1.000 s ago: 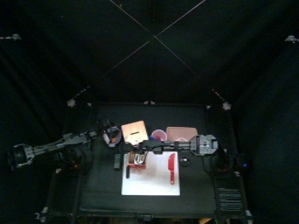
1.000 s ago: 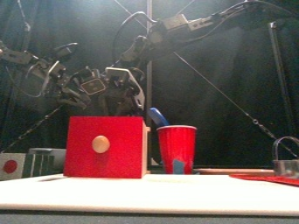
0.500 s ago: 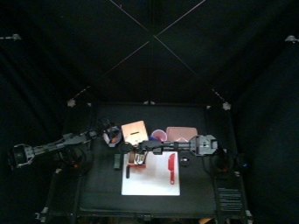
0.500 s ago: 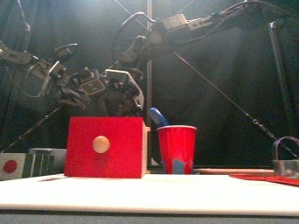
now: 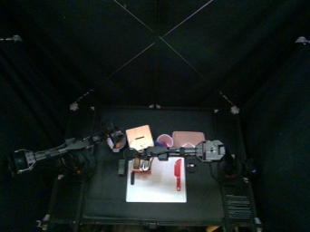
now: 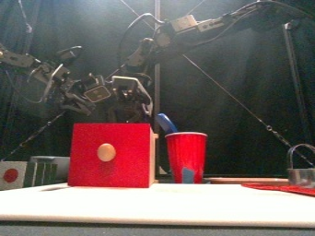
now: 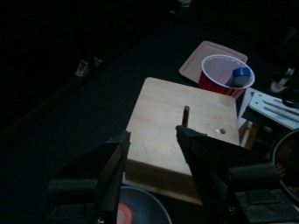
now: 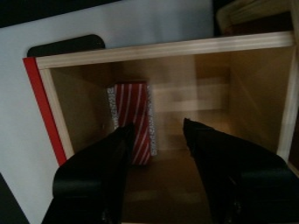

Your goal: Grab salmon sushi

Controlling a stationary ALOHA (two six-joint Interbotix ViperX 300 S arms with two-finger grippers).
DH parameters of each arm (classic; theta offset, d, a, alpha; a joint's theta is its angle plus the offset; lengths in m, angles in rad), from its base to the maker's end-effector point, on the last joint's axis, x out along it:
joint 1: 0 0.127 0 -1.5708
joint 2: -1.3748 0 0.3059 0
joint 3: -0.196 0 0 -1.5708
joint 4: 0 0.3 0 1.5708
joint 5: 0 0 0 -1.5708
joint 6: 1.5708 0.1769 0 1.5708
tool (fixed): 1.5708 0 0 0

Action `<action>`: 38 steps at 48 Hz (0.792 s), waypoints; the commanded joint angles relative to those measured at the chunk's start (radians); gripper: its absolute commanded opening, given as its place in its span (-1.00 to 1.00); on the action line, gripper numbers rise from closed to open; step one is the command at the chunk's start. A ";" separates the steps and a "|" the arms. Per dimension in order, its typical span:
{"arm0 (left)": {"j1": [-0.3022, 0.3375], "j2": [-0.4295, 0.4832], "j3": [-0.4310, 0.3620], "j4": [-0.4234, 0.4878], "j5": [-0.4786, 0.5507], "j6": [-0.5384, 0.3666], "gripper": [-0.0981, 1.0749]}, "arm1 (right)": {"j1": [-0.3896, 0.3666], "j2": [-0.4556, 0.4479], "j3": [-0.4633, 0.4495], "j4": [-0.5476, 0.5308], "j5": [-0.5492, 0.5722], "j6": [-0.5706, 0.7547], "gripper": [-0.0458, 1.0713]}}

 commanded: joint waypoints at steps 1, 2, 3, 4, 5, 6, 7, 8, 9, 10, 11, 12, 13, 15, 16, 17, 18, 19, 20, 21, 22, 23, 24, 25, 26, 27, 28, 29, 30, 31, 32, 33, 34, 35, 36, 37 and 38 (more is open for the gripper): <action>0.002 0.000 -0.015 -0.002 -0.003 0.000 0.61 | 0.002 -0.031 -0.028 0.002 -0.002 -0.005 0.58; 0.003 0.000 -0.015 -0.002 -0.003 0.000 0.61 | 0.002 -0.031 -0.028 0.003 -0.002 -0.005 0.58; 0.005 0.000 -0.015 -0.002 -0.003 0.000 0.61 | 0.002 -0.031 -0.028 0.006 -0.002 -0.005 0.58; 0.005 0.000 -0.017 0.000 -0.003 0.000 0.61 | 0.002 -0.031 -0.028 0.008 0.000 -0.008 0.58; 0.006 0.000 -0.017 -0.002 -0.002 0.000 0.61 | 0.003 -0.031 -0.028 0.009 0.000 -0.008 0.58; 0.006 0.000 -0.017 -0.002 -0.002 0.000 0.61 | 0.002 -0.031 -0.029 0.011 0.000 -0.008 0.58; 0.006 0.000 -0.018 -0.002 0.000 -0.002 0.61 | 0.002 -0.031 -0.029 0.012 0.000 -0.009 0.59; 0.006 0.000 -0.017 -0.002 0.002 0.000 0.61 | 0.002 -0.029 -0.031 0.012 0.000 -0.009 0.59; 0.006 0.000 -0.018 -0.002 0.005 0.000 0.61 | 0.002 -0.031 -0.031 0.014 0.002 -0.011 0.59; 0.008 0.000 -0.018 -0.002 0.008 0.000 0.61 | 0.002 -0.029 -0.031 0.015 0.002 -0.011 0.60; 0.009 0.000 -0.018 -0.002 0.009 -0.002 0.61 | 0.002 -0.031 -0.031 0.017 0.002 -0.009 0.61; 0.011 -0.002 -0.020 -0.002 0.011 -0.002 0.61 | 0.002 -0.029 -0.031 0.018 0.002 -0.009 0.61; 0.012 0.000 -0.020 -0.002 0.014 -0.002 0.61 | 0.002 -0.031 -0.031 0.018 0.002 -0.009 0.62; 0.015 0.000 -0.020 -0.002 0.017 -0.002 0.61 | 0.002 -0.028 -0.031 0.018 0.002 -0.011 0.63; 0.015 0.000 -0.020 -0.002 0.017 -0.002 0.61 | 0.002 -0.028 -0.031 0.017 0.002 -0.009 0.63; 0.017 0.000 -0.021 -0.002 0.017 -0.002 0.61 | 0.002 -0.026 -0.031 0.015 0.002 -0.011 0.63; 0.018 0.000 -0.020 -0.002 0.017 -0.002 0.61 | 0.002 -0.025 -0.029 0.015 0.002 -0.011 0.63; 0.018 0.000 -0.020 -0.002 0.017 0.000 0.61 | 0.002 -0.025 -0.029 0.014 0.002 -0.011 0.63; 0.018 0.000 -0.021 -0.002 0.017 -0.002 0.61 | 0.002 -0.023 -0.029 0.014 0.002 -0.011 0.63; 0.018 0.000 -0.020 -0.002 0.017 -0.002 0.61 | 0.000 -0.023 -0.029 0.014 0.002 -0.011 0.63; 0.018 0.000 -0.020 -0.002 0.017 -0.002 0.61 | 0.000 -0.021 -0.031 0.014 0.002 -0.011 0.63; 0.018 0.000 -0.020 -0.002 0.017 -0.002 0.61 | 0.000 -0.020 -0.029 0.014 0.002 -0.012 0.63; 0.018 0.000 -0.021 -0.002 0.017 -0.002 0.61 | -0.002 -0.015 -0.029 0.014 0.002 -0.012 0.63; 0.017 0.000 -0.021 -0.002 0.017 -0.002 0.61 | -0.002 -0.012 -0.031 0.014 0.002 -0.012 0.63; 0.017 0.000 -0.021 -0.002 0.017 -0.003 0.61 | -0.003 -0.009 -0.031 0.014 0.002 -0.012 0.63; 0.017 0.000 -0.021 -0.003 0.017 -0.003 0.61 | -0.003 -0.006 -0.031 0.014 0.002 -0.012 0.64; 0.015 0.000 -0.021 -0.005 0.017 -0.003 0.61 | -0.003 -0.003 -0.029 0.012 0.002 -0.012 0.63; 0.015 0.000 -0.021 -0.006 0.017 -0.003 0.61 | -0.003 0.000 -0.031 0.014 0.002 -0.011 0.63; 0.014 0.000 -0.021 -0.008 0.017 -0.003 0.61 | -0.003 0.002 -0.029 0.014 0.002 -0.011 0.63; 0.014 0.000 -0.021 -0.011 0.018 -0.003 0.61 | -0.003 0.002 -0.028 0.014 0.003 -0.011 0.63; 0.014 0.000 -0.021 -0.012 0.018 -0.003 0.61 | -0.003 0.003 -0.029 0.012 0.002 -0.011 0.63; 0.015 0.000 -0.021 -0.014 0.018 -0.003 0.61 | -0.003 0.005 -0.029 0.012 0.002 -0.011 0.64; 0.014 0.000 -0.021 -0.017 0.020 -0.002 0.61 | -0.003 0.006 -0.029 0.012 0.002 -0.011 0.64; 0.014 0.000 -0.021 -0.017 0.020 -0.002 0.61 | -0.003 0.008 -0.029 0.011 0.002 -0.011 0.63; 0.015 0.000 -0.021 -0.018 0.021 -0.002 0.61 | -0.003 0.009 -0.031 0.011 0.002 -0.011 0.63; 0.015 0.000 -0.021 -0.018 0.021 -0.002 0.61 | -0.003 0.011 -0.031 0.011 0.002 -0.011 0.63; 0.018 0.000 -0.021 -0.018 0.023 -0.002 0.61 | -0.003 0.012 -0.031 0.009 0.000 -0.009 0.63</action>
